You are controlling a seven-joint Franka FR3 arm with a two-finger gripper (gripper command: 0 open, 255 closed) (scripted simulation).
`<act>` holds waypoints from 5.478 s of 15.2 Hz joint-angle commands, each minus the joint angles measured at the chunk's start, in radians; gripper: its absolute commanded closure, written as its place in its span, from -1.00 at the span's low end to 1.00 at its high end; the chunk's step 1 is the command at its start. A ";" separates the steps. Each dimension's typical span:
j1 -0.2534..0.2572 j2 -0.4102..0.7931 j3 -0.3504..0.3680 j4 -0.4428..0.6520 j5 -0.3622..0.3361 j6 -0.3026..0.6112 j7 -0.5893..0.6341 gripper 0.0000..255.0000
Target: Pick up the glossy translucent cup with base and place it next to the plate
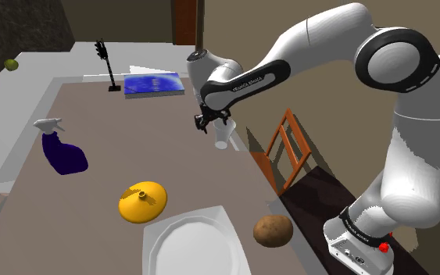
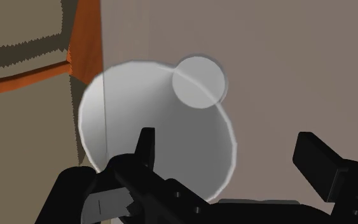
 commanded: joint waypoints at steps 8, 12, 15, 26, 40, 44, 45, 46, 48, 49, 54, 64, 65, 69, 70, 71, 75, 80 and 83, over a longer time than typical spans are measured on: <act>-0.003 0.012 -0.005 -0.017 -0.009 0.030 0.006 -1.00; -0.003 0.012 -0.005 -0.017 -0.008 0.029 0.006 1.00; -0.003 0.012 -0.005 -0.017 -0.008 0.029 0.006 1.00; -0.007 -0.035 0.004 0.009 0.014 -0.039 -0.022 1.00; -0.008 -0.106 0.016 0.097 0.050 -0.187 -0.077 1.00; -0.007 -0.120 0.018 0.131 0.057 -0.232 -0.092 1.00; -0.006 -0.123 0.019 0.140 0.058 -0.244 -0.095 1.00; -0.006 -0.125 0.019 0.150 0.060 -0.255 -0.099 1.00; -0.005 -0.130 0.020 0.170 0.063 -0.279 -0.106 1.00; -0.005 -0.132 0.020 0.180 0.064 -0.291 -0.109 1.00; -0.001 -0.139 0.022 0.237 0.069 -0.352 -0.127 1.00; 0.018 -0.350 0.058 0.012 0.126 -0.347 -0.072 1.00; 0.023 -0.382 0.064 -0.027 0.137 -0.342 -0.061 1.00; 0.046 -0.505 0.089 -0.165 0.181 -0.330 -0.021 1.00; 0.053 -0.534 0.095 -0.196 0.193 -0.330 -0.011 1.00; 0.061 -0.563 0.102 -0.225 0.205 -0.330 -0.001 1.00; 0.096 -0.674 0.130 -0.331 0.258 -0.339 0.041 1.00; 0.099 -0.673 0.134 -0.383 0.258 -0.288 0.056 1.00; 0.099 -0.664 0.136 -0.415 0.255 -0.249 0.066 1.00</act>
